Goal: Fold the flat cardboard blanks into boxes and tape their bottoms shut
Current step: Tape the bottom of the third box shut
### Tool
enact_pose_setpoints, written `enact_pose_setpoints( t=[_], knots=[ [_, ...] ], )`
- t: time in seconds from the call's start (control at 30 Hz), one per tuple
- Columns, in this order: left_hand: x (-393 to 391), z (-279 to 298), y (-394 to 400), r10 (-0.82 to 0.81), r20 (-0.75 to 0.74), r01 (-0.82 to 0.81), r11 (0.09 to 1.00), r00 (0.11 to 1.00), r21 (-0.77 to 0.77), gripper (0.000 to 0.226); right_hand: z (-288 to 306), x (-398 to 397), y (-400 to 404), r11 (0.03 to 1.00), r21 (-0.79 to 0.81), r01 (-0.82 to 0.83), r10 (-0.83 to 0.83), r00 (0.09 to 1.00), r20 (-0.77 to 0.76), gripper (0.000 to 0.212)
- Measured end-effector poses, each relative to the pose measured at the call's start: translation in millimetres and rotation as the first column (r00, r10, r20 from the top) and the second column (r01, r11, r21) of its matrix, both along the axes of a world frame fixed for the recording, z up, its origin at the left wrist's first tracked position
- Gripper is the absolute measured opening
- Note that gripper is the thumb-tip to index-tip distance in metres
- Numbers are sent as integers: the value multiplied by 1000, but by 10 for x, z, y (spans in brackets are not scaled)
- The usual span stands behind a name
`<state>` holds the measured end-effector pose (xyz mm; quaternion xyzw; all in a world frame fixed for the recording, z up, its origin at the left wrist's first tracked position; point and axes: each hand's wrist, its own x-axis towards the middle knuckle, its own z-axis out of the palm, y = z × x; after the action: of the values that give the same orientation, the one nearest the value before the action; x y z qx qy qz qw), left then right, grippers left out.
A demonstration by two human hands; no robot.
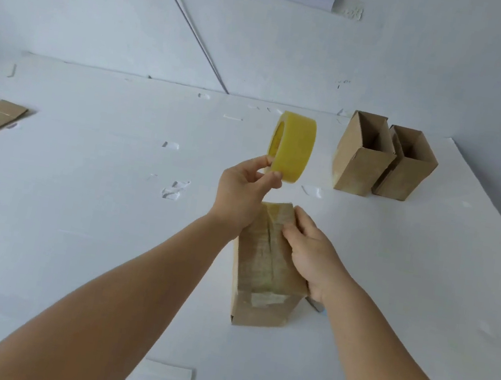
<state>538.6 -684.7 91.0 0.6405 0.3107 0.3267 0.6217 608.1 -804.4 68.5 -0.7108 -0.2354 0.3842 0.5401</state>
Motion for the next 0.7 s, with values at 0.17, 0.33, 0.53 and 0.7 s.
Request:
enact_pose_setpoints(
  t=[0.17, 0.33, 0.53, 0.7],
  knots=[
    [-169, 211, 62, -202, 35, 203, 978, 979, -39, 19, 129, 254, 4, 981, 175, 85, -91, 995, 29, 68],
    [-385, 363, -118, -464, 5, 453, 862, 886, -229, 24, 336, 396, -74, 882, 458, 114, 21, 960, -279, 102],
    [-508, 360, -164, -519, -281, 434, 845, 807, -313, 5, 384, 483, -224, 851, 524, 48, 107, 959, -262, 90],
    [-568, 323, -185, -539, -325, 415, 827, 777, -378, 6, 446, 442, -325, 818, 572, -58, 161, 978, -131, 72]
  ],
)
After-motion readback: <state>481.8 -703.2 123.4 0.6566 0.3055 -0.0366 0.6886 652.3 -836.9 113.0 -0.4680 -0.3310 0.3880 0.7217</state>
